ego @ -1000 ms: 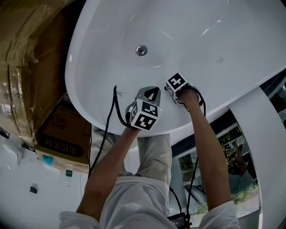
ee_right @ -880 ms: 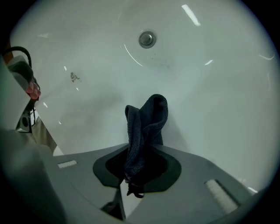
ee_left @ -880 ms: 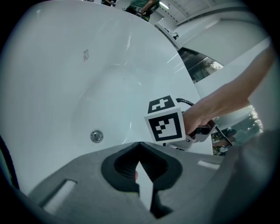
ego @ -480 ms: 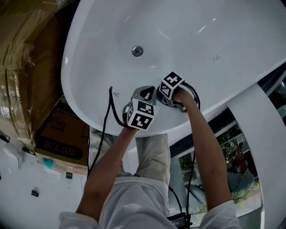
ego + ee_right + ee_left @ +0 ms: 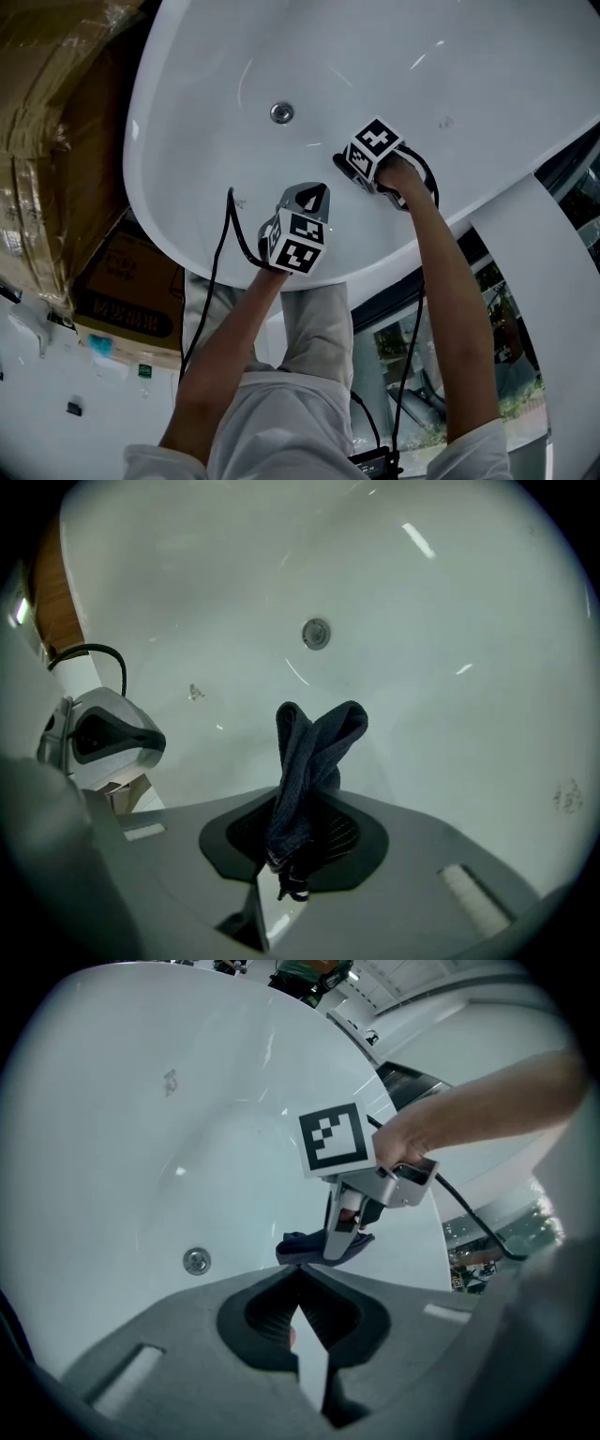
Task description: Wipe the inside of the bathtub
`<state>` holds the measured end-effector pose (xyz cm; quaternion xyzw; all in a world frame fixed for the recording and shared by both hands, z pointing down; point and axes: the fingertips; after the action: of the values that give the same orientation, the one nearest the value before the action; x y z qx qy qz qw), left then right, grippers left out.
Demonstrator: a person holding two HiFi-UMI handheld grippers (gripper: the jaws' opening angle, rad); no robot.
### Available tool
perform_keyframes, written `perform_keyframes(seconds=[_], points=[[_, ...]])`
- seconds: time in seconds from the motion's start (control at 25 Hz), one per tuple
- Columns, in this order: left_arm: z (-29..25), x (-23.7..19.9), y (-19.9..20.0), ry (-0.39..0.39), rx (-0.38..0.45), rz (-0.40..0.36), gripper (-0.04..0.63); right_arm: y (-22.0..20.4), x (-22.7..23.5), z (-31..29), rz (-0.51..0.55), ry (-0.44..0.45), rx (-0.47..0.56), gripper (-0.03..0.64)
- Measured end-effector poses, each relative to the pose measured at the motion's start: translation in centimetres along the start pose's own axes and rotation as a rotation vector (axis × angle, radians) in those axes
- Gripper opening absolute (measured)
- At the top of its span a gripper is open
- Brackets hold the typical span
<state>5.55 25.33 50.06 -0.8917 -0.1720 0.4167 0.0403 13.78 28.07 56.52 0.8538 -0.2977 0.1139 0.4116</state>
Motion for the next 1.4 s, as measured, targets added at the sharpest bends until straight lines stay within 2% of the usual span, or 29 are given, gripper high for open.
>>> perform_keyframes(seconds=[0.84, 1.4], points=[[-3.2, 1.0, 2.2, -0.009, -0.009, 0.018, -0.002, 1.3, 11.9, 6.6, -0.039, -0.177, 0.043, 0.067], [-4.8, 1.5, 2.8, -0.014, -0.015, 0.014, -0.002, 0.1, 21.5, 10.7, -0.048, -0.412, 0.051, 0.069]])
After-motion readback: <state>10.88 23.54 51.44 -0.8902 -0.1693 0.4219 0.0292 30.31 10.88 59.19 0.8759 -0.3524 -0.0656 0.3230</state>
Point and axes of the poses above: the fingertips, and each gripper's own axes: z backward along the fingers, x to its right, y out of its top, and after that the axes turned 9 degrees about -y, right-handed
